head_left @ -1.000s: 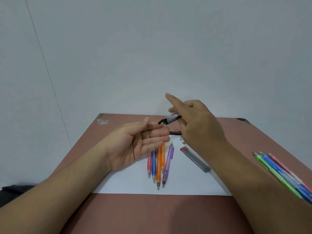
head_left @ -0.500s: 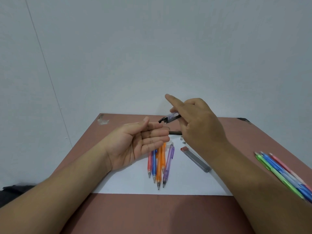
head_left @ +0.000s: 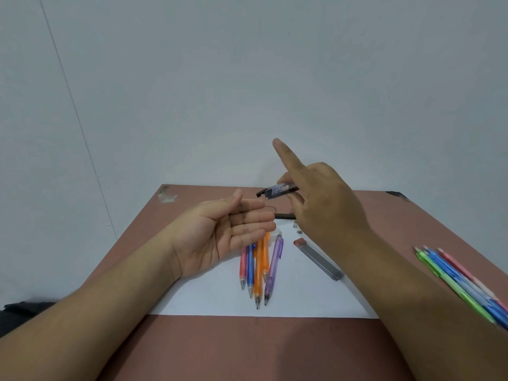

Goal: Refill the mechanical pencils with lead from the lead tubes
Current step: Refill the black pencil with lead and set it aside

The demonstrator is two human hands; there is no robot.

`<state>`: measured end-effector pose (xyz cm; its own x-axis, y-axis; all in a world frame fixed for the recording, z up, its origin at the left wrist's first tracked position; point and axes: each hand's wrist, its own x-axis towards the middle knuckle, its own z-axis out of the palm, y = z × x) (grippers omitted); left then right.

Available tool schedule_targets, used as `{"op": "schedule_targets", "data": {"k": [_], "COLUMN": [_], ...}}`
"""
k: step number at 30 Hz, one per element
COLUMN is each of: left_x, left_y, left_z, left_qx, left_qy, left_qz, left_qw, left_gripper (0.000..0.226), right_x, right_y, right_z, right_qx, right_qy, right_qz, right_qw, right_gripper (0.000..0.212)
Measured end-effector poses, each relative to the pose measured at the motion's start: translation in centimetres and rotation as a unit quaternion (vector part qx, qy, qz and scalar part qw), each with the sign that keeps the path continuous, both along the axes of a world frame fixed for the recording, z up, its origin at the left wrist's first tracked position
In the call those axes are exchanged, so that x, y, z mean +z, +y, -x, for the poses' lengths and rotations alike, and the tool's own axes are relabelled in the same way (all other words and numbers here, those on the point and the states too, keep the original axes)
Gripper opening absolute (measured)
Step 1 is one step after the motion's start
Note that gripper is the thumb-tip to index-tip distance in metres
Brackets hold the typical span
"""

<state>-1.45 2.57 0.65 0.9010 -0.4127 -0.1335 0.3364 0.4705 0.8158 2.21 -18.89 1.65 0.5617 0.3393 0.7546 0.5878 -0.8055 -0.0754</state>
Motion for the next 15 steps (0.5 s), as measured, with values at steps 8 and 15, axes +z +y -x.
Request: {"op": "schedule_targets", "data": {"k": [8, 15], "left_x": [0.1, 0.2], "left_y": [-0.1, -0.2], "left_z": [0.1, 0.2], "left_qx": [0.002, 0.005], "left_qy": [0.002, 0.005], "left_qz": [-0.001, 0.001], "left_qw": [1.000, 1.000], "left_gripper": [0.051, 0.050], "right_x": [-0.8, -0.8], "right_y": [-0.7, -0.5], "right_z": [-1.1, -0.7], "right_qx": [0.046, 0.019], "right_qy": [-0.080, -0.014], "right_qz": [0.058, 0.040], "right_qw": [0.994, 0.999], "right_gripper": [0.050, 0.069]}}
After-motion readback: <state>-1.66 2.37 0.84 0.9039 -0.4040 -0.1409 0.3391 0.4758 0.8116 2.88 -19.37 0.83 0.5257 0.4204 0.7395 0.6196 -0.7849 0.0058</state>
